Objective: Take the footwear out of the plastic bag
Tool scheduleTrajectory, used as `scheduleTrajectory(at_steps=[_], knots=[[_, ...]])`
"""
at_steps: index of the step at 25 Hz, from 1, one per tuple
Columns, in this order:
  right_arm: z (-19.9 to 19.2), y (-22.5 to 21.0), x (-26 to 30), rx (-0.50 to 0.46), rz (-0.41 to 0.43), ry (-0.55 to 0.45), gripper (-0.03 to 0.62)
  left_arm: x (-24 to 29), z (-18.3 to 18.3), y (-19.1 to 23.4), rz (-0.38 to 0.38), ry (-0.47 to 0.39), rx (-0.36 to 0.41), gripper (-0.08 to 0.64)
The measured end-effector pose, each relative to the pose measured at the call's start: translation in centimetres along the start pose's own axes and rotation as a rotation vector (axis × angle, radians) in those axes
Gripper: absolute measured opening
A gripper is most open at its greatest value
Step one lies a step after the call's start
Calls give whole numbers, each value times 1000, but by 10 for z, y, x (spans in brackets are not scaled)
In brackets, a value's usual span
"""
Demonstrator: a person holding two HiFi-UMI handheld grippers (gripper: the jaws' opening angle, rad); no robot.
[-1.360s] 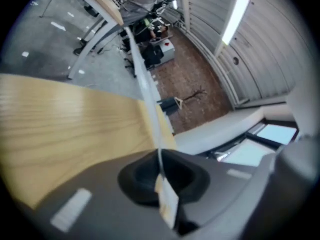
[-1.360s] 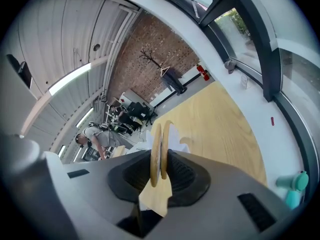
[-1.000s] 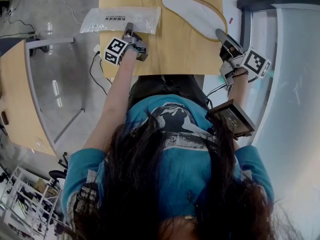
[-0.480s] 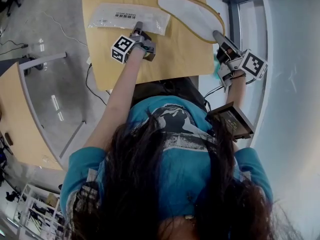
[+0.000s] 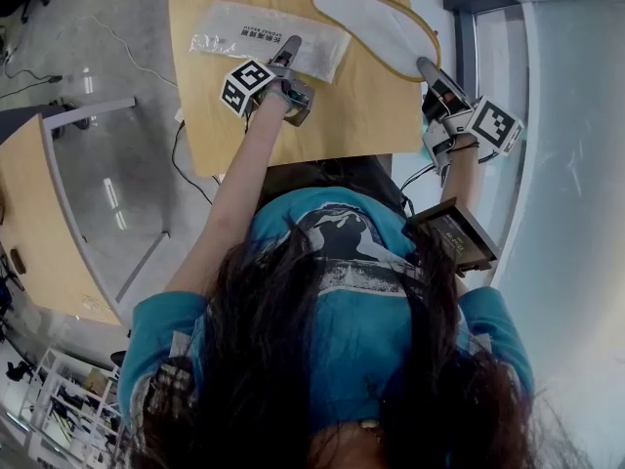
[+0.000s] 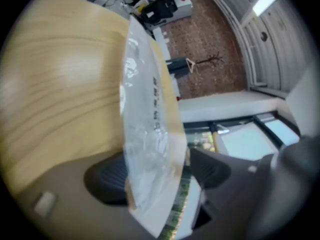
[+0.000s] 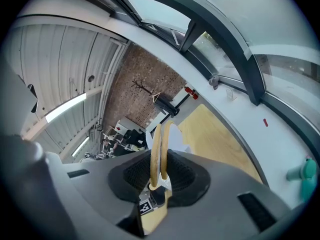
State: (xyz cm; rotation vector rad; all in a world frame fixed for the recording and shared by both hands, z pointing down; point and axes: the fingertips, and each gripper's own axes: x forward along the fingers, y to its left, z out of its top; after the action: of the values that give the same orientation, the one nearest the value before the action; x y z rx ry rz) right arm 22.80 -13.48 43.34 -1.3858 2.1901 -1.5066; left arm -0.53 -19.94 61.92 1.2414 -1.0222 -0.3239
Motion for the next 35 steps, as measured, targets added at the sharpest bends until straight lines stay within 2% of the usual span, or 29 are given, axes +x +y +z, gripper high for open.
scheduleTrajectory(at_steps=[2,3,5,7,12,16,24,30,32,35], knots=[[1,4,9,15,24,-7,83,-7,-3,4,77,0,-4,393],[1,9,16,-1,53,-1,83,-10,-5,3,84,5,-19,415],[-4,19,32,10,114,12,83,-12,-9,-4,56,23,-58,417],[-15,23,51,80,161,28,83,-18,-10,-8,25,28,-77,417],[-49,37,88,173,238,114,83,-50,-13,2,20,44,-31,419],[-83,41,112,247,249,169,83,-82,0,25,30,12,-38,417],[-134,0,137,416,144,162,83,-129,39,39,-16,-124,-18,417],[-180,-34,143,372,-84,185,83,-166,61,39,-67,-157,25,417],[-188,-37,145,369,-123,183,84,-179,68,34,-93,-170,32,417],[-189,-38,146,379,-128,169,84,-190,73,26,-140,-181,49,417]])
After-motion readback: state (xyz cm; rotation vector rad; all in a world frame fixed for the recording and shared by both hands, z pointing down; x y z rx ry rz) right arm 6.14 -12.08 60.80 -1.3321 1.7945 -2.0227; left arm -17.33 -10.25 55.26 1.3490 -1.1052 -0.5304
